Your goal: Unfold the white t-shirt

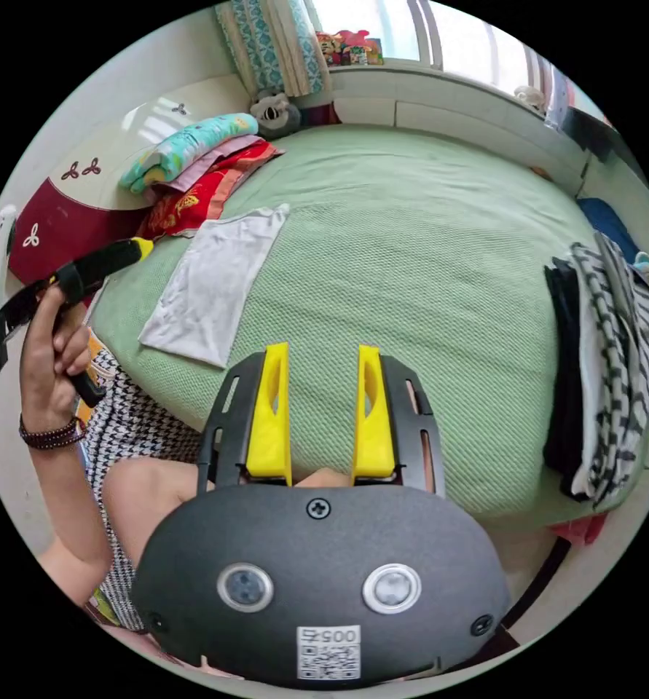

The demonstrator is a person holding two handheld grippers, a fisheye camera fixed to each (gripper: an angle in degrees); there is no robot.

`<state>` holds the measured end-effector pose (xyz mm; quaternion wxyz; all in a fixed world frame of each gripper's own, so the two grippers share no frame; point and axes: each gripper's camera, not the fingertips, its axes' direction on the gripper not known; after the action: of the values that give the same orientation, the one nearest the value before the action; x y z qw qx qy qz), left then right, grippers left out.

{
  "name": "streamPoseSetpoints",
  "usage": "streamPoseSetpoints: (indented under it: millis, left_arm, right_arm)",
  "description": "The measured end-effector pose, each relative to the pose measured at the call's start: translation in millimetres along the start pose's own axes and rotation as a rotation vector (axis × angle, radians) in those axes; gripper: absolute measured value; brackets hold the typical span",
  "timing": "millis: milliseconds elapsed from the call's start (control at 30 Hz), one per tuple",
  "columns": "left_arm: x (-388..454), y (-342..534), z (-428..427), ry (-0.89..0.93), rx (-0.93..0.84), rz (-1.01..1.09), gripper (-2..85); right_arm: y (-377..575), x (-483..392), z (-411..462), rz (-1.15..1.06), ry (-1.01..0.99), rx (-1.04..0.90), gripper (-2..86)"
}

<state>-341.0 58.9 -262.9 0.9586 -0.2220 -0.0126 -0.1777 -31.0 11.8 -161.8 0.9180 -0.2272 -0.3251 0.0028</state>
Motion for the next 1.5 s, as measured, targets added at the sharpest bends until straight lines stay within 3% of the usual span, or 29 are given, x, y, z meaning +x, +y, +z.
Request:
streamPoseSetpoints:
  millis: [133,300,433,500,667,833,1033,1300,1500]
  left_arm:
    - [-44.6,-0.1,41.8,0.06,-0.111,-0.148,-0.5]
    - [-63.1,-8.0,42.9,0.153,-0.079,-0.149,-0.6]
    - [-63.5,-13.3,54.5,0.027,-0.087,0.011,-0.6]
    - [-71.8,-12.1,59.8,-0.004,-0.122,-0.022,-0.6]
    - [-95.7,-18.2,68.6,0.091,-0.096,-0.102,-0.6]
    - [-96.8,-27.5,81.8,-0.004,-0.111,-0.052,-0.7]
    - [-100.1,-36.3,100.9,0.065,-0.142,-0.033,-0.6]
    - [-112.0,-45.9,125.7,0.019,-0.187,-0.032,-0.7]
    - [-117.8,-52.2,135.3,0.046,-0.187,-0.045,-0.7]
  right_arm:
    - [-27.9,-20.5,45.4,-0.066,-0.039,0.014,13.0]
    - [-44.5,-26.7,94.6,-0.108,-0.016,-0.023,12.1]
    - [-56.7,-27.3,108.2,-0.078,-0.076,0.021,11.0]
    - [-63.6,-33.4,110.1,-0.101,-0.074,0.059,10.8]
    - [-81.0,-47.5,133.8,-0.09,-0.107,0.056,10.5]
    - [-87.3,-59.6,154.3,-0.094,-0.131,0.048,10.1]
    - [-93.1,-72.5,176.0,-0.047,-0.14,0.067,10.0]
    - [-92.9,-101.5,201.5,-0.02,-0.13,0.112,11.6]
    - [-92.1,-123.3,213.0,-0.03,-0.031,0.115,6.1]
